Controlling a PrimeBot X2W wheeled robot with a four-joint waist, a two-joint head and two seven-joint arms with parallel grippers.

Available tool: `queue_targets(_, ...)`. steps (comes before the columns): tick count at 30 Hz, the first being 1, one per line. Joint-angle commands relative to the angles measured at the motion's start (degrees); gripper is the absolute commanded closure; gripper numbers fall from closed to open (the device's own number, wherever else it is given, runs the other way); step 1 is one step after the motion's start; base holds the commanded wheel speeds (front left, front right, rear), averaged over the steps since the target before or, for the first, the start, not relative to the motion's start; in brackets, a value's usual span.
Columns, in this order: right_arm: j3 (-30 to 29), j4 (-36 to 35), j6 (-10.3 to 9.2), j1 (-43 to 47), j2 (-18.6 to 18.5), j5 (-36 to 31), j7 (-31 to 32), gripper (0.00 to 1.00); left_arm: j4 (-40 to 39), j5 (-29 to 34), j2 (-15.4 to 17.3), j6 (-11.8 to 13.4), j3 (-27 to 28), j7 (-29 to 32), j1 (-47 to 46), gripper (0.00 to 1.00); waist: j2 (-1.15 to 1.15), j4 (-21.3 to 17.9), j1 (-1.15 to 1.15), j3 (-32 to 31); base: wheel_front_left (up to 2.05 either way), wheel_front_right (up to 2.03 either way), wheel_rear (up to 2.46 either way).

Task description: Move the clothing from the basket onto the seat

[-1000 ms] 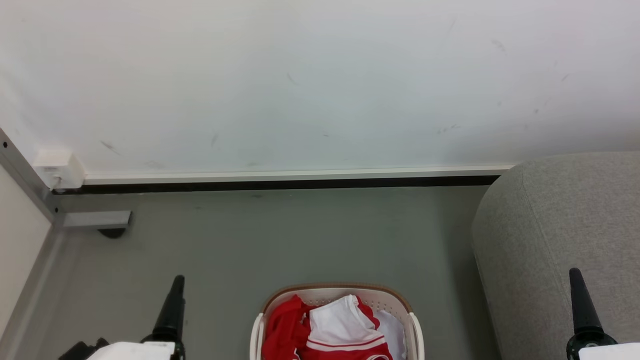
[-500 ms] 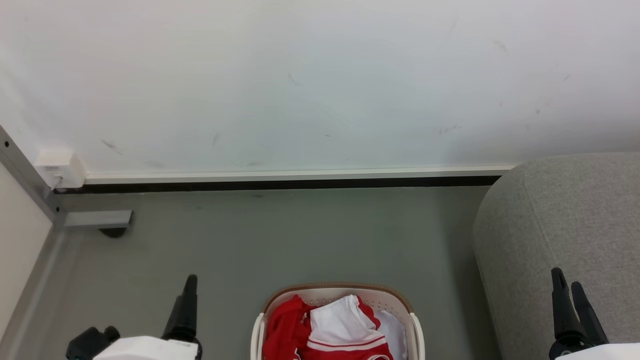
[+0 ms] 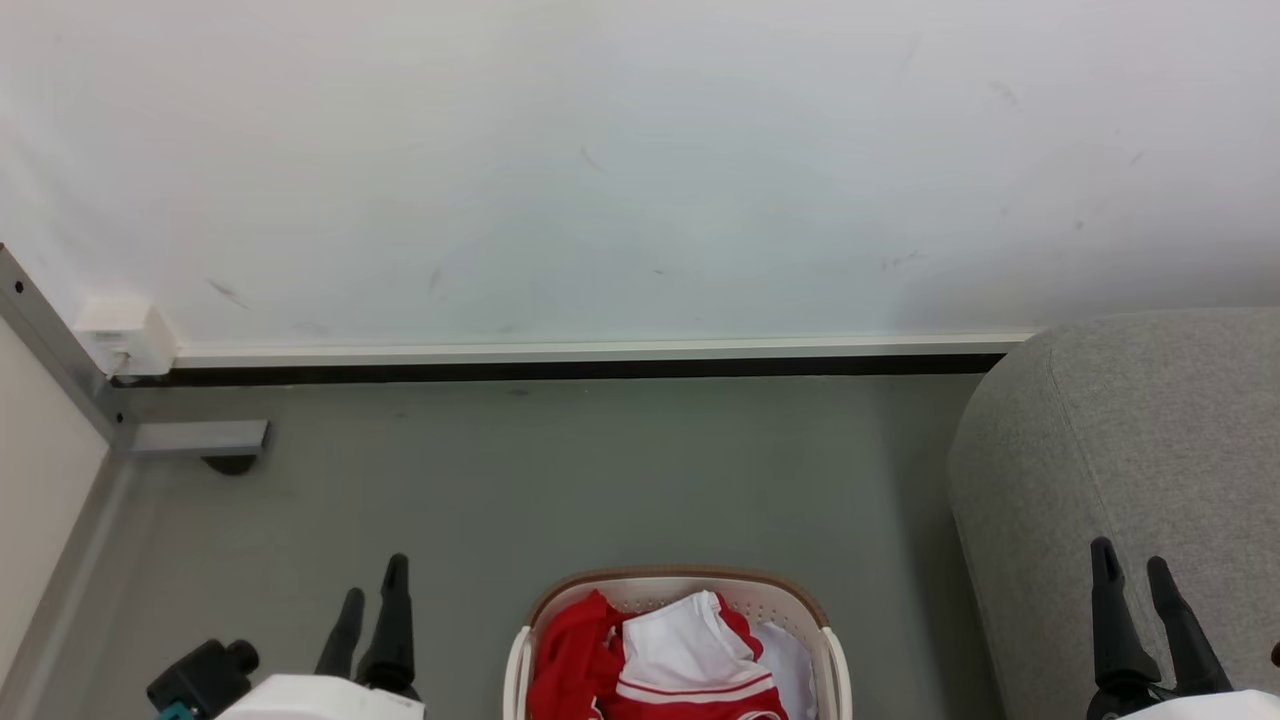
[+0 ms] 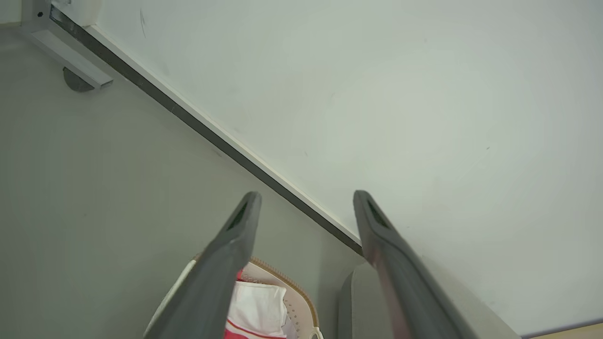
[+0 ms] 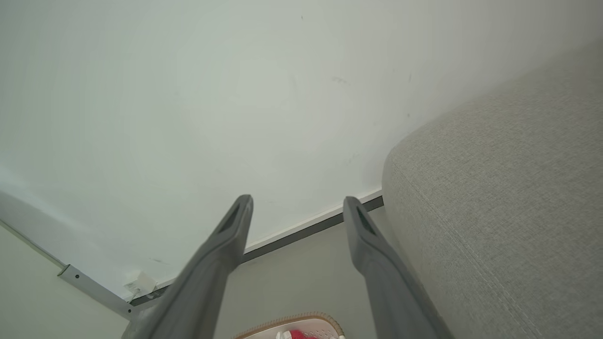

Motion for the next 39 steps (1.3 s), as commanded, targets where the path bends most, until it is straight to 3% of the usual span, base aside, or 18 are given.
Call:
queue_targets(1,0.07,-0.97,-0.05,0.12,-0.62,-2.30,-0.66,0.00,-0.65,2.50,0.50,0.16,0.00,-0.80,-0.05,0.00,0.00,0.01,0.00,-0.06,0.00,0.00,0.00)
queue_targets(17,0.05,-1.06,-0.06,0.96,-0.19,-13.02,-3.23,0.00,-1.33,16.71,1.35,-1.59,-1.57,-3.32,0.55,0.00,0.00,0.25,0.00,-0.25,0.00,0.00,0.00)
queue_targets(39,-1.88,0.81,-0.09,2.51,0.66,-22.76,-6.27,0.00,-1.59,30.08,2.06,-2.62,-3.19,-6.35,1.98,0.00,0.00,0.68,0.00,-0.51,0.00,0.00,0.00)
